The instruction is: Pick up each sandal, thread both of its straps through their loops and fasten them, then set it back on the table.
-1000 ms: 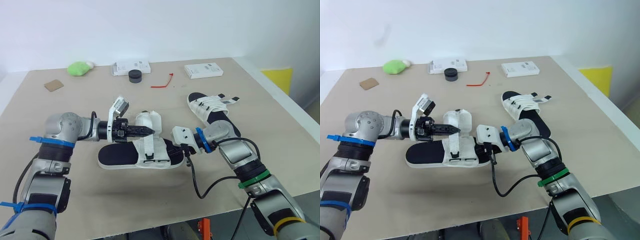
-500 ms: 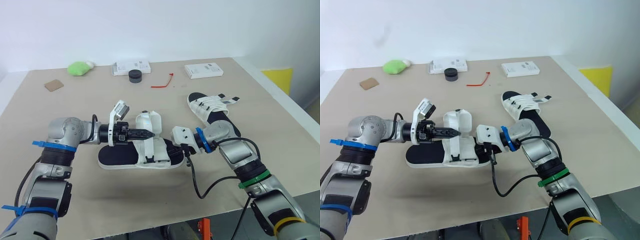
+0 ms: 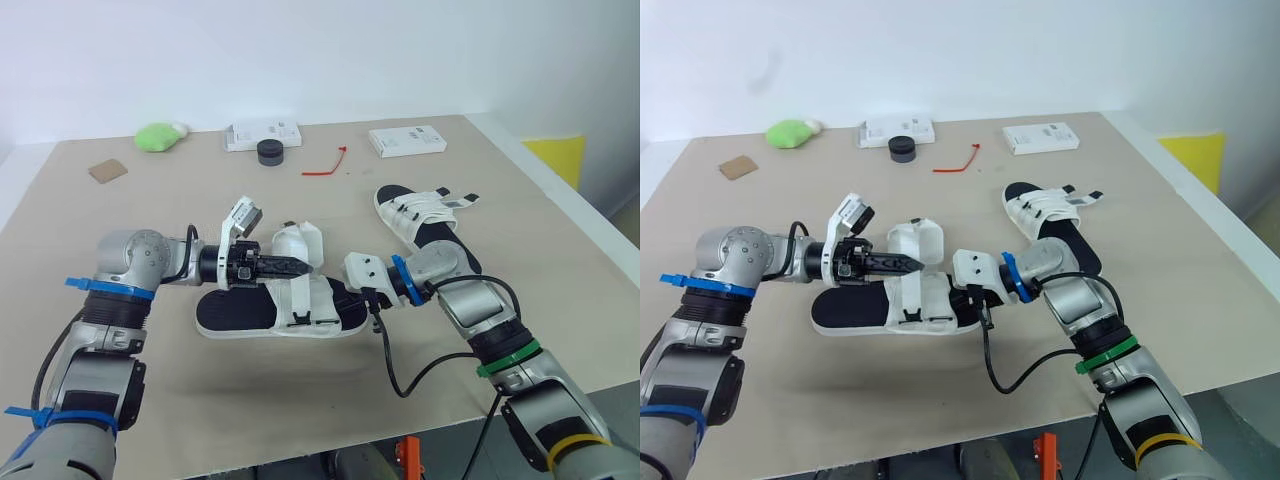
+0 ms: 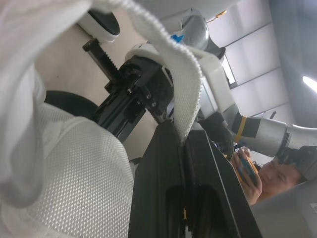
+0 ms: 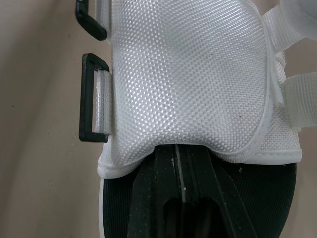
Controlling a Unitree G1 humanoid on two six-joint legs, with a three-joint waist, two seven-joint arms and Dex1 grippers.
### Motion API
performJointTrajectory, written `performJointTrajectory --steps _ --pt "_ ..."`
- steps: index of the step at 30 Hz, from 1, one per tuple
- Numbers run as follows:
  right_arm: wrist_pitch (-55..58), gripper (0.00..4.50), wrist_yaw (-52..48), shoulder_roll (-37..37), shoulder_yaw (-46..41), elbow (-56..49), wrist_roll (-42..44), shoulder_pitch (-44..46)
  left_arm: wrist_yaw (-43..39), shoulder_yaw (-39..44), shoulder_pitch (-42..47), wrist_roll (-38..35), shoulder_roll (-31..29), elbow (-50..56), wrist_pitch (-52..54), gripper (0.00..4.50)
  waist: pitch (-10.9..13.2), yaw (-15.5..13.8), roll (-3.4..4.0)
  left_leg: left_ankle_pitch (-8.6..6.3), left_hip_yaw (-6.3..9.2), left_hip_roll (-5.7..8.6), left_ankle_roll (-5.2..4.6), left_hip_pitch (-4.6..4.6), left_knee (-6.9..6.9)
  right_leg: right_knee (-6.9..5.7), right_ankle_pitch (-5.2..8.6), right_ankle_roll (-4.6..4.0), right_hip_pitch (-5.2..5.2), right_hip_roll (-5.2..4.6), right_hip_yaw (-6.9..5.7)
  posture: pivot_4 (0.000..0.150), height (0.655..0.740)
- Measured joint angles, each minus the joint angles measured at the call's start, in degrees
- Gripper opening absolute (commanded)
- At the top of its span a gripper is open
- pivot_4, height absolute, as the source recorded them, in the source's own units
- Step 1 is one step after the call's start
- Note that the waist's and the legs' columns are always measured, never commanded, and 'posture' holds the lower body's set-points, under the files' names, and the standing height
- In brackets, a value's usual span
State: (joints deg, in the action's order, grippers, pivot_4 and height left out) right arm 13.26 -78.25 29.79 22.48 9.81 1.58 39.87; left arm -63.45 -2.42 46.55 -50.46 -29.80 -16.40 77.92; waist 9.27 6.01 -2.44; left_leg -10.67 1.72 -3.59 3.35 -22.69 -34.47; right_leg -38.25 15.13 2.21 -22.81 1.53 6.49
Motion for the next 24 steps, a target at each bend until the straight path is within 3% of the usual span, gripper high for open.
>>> performJointTrajectory --steps 24 --pt "0.0 0.00 -0.1 0.0 0.1 0.1 0.0 0.1 -2.0 0.0 -0.8 1.7 -0.1 1.8 0.8 0.01 0.0 0.0 0.00 0.00 0.00 0.00 0.00 0.00 0.00 -0.01 0.00 0.00 0.00 0.00 0.00 0.150 0.7400"
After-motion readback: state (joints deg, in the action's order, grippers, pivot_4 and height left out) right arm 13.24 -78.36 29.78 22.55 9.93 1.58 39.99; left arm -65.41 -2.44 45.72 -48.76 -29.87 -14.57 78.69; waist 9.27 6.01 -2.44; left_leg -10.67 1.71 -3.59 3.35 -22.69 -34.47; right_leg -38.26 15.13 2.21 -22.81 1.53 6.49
